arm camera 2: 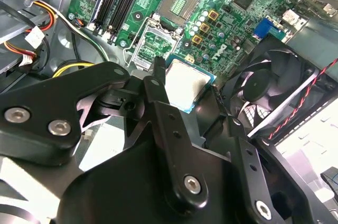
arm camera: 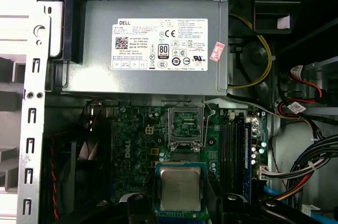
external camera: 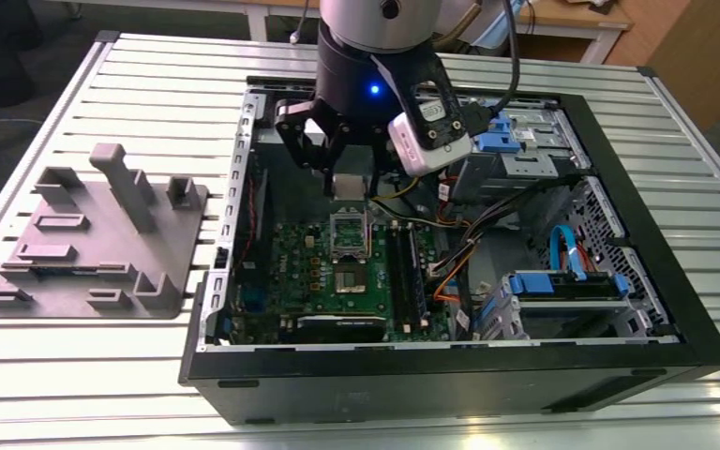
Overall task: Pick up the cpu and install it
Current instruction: 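Pick up the cpu and move it towards the insertion slot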
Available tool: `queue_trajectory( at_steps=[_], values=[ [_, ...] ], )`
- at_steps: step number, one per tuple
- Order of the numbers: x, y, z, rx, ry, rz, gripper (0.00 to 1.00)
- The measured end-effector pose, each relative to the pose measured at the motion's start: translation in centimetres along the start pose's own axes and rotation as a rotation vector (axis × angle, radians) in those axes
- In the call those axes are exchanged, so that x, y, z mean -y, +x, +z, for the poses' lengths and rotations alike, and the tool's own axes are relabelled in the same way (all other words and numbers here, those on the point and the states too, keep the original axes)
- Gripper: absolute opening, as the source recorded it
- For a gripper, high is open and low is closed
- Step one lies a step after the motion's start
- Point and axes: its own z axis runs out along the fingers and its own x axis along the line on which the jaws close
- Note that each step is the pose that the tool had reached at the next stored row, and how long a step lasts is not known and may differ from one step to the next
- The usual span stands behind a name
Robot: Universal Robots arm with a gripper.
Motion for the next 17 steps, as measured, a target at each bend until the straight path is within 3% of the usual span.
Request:
queue_trajectory(
  at_steps=[8, 17],
  values=[
    [0.06, -0.02, 0.23, 0.0005, -0.0003, 0.008, 0.47],
    [0.41, -0.04, 0.92, 0.0027, -0.0016, 0.047, 0.47]
  ],
)
